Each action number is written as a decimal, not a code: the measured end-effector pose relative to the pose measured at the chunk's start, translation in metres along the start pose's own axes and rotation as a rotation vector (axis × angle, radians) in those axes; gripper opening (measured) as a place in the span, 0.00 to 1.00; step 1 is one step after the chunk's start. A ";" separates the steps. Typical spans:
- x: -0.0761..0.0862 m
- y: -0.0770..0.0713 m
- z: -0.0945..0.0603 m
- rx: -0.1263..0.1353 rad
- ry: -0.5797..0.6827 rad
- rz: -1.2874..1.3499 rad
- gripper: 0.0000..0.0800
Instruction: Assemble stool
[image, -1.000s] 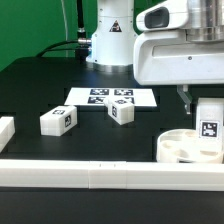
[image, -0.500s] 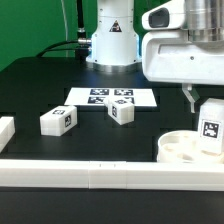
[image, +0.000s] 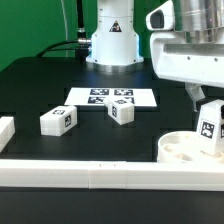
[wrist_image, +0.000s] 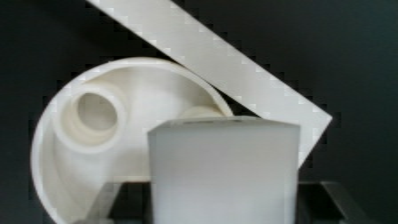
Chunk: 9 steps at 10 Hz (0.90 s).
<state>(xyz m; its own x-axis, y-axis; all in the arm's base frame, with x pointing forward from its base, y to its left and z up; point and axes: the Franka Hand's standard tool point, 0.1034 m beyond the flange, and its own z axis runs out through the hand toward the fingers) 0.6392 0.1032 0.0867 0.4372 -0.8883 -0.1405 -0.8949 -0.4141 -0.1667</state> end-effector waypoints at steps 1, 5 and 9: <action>0.000 0.000 0.000 0.004 -0.006 0.052 0.43; -0.003 -0.001 0.000 0.003 -0.018 0.201 0.52; -0.001 -0.005 -0.011 0.019 -0.013 0.119 0.80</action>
Offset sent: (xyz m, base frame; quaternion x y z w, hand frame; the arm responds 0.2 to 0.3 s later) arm 0.0012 -0.0004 -0.0012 -0.0314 0.0009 0.1006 0.9944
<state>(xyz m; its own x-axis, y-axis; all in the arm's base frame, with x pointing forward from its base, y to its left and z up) 0.6418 0.1037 0.0986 0.3288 -0.9285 -0.1727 -0.9389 -0.3016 -0.1660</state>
